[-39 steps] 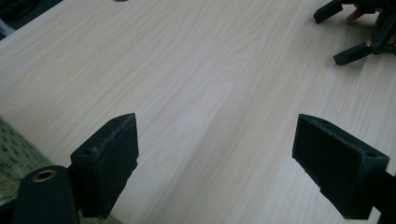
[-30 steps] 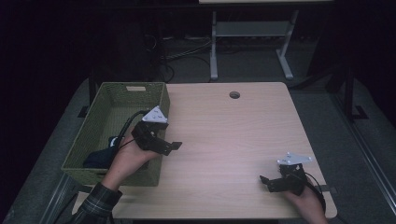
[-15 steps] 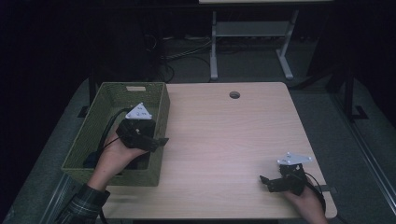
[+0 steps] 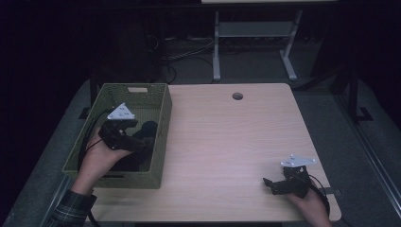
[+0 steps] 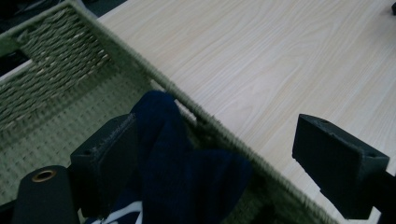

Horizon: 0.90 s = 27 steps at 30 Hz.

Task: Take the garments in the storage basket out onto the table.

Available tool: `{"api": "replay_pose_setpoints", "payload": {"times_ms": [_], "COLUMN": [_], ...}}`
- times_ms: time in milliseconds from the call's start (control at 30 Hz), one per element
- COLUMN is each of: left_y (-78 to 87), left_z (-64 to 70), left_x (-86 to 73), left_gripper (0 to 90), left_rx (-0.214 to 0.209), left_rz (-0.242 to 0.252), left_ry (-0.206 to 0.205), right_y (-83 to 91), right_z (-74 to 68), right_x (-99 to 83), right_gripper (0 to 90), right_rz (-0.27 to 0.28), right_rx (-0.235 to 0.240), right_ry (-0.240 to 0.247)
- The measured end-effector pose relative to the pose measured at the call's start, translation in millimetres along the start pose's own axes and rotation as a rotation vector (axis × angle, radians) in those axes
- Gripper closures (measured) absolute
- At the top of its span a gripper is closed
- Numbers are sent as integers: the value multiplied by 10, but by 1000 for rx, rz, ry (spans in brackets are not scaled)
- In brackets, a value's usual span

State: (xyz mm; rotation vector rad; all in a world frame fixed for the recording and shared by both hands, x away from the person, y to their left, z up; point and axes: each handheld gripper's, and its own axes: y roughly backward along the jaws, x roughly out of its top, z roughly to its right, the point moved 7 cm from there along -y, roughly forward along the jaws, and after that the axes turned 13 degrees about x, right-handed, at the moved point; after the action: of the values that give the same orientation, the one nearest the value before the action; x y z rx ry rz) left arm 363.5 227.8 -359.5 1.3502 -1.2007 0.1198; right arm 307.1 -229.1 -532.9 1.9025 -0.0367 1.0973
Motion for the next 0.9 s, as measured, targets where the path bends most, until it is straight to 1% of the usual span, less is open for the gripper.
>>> {"api": "replay_pose_setpoints", "payload": {"times_ms": [67,200,233,333,400,467,500,700,767,833,900], "left_y": [15,37,42,49,49,46,44,24,17,9,1], "left_z": [-39,-100,-117,-153,-173,-188,-199,-225,-230,-249,-258], "left_x": [-40,-117,-142,-221,-268,-315,-340,-492,-547,-595,-638], "left_gripper": [140,141,140,140,141,140,140,140,140,140,140], "left_rx": [10,25,28,32,38,44,45,45,44,55,52], "left_rz": [-13,-30,-38,-68,-78,-89,-96,-123,-141,-157,-178], "left_ry": [-4,3,-1,7,10,14,10,32,36,27,27], "right_y": [-1,0,0,0,-1,-1,-1,-2,-2,-2,-2], "right_z": [2,0,0,-2,0,-1,-1,1,1,1,1], "right_x": [0,0,1,0,0,0,0,0,0,0,0], "right_gripper": [4,4,4,4,4,4,4,4,4,4,4], "right_rz": [0,0,0,0,0,0,-1,0,0,0,0], "right_rx": [1,2,2,3,2,2,2,1,1,1,1], "right_ry": [3,2,3,-1,0,-1,-1,2,1,1,2]}}
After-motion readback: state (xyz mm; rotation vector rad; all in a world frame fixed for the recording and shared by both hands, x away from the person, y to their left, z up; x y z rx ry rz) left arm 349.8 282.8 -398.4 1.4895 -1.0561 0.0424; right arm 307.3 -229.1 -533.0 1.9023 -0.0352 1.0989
